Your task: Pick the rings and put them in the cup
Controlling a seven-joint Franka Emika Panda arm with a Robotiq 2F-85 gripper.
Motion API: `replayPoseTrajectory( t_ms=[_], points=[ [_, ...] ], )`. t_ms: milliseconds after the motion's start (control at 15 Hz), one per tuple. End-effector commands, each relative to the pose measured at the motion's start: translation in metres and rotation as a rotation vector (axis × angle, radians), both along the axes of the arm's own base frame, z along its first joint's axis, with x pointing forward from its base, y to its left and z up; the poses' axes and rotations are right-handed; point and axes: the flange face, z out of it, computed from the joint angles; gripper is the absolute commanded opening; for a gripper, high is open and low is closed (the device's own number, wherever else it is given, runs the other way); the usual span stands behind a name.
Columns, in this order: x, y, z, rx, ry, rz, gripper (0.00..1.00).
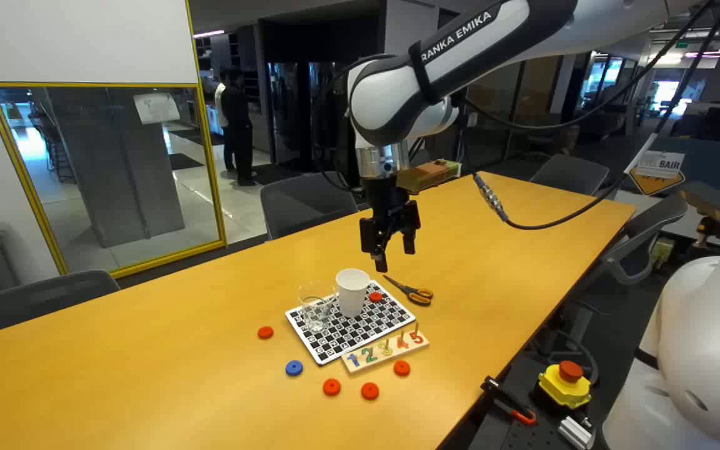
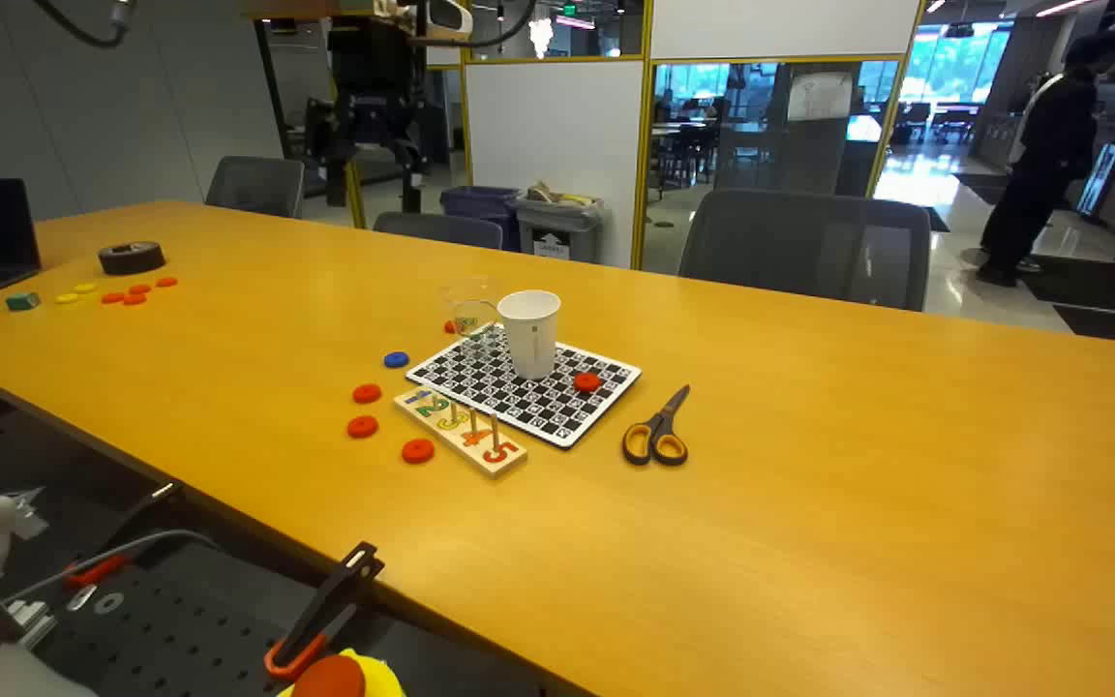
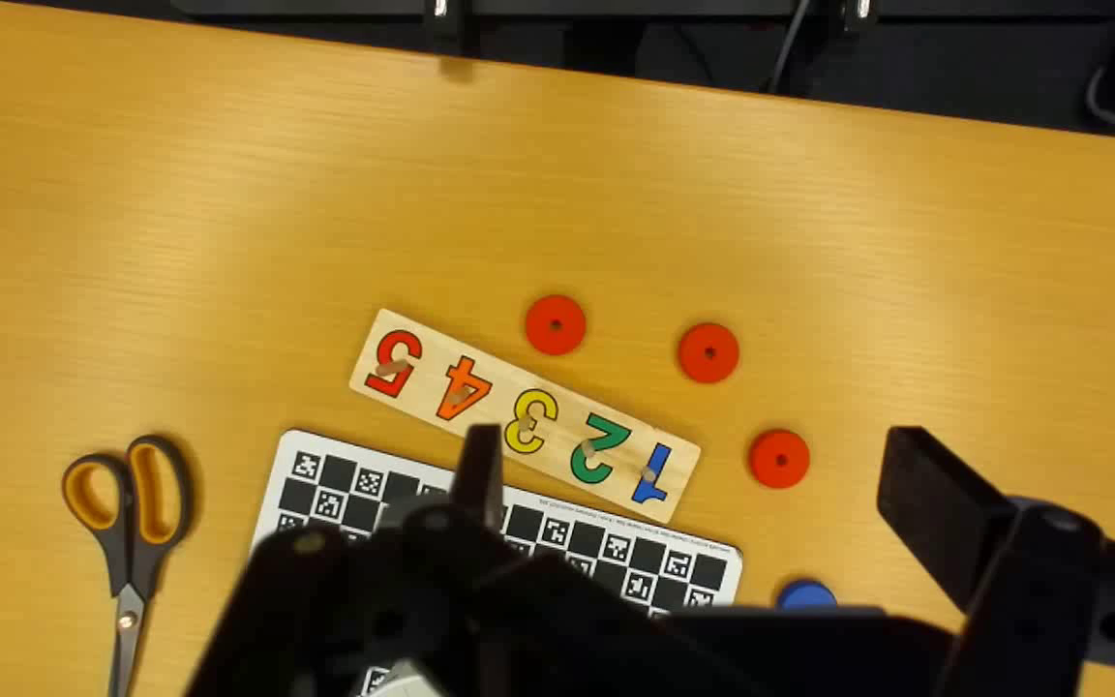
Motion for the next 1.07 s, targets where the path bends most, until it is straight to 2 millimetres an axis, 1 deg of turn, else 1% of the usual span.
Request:
replayPoseTrajectory(
  t_ms=[0, 200, 400, 533, 667, 800, 1000],
  points=[
    [0.001, 0.0, 0.002, 0.0, -0.003, 0.0, 1.0],
    [0.002, 0.0, 0.006, 0.0, -0.012, 0.0, 1.0],
    [0.001, 0.001, 0.003, -0.005, -0.018, 0.015, 1.0],
    [-0.004, 0.0, -0.01, -0.014, -0.039, 0.056, 1.0],
    [-0.007, -0.005, -0.029, -0.021, -0.064, 0.128, 1.0],
    [-0.006, -0.018, -0.05, -0.027, -0.089, 0.231, 1.0],
    [0.002, -0.048, -0.08, -0.003, -0.144, 0.393, 1.0]
  ],
)
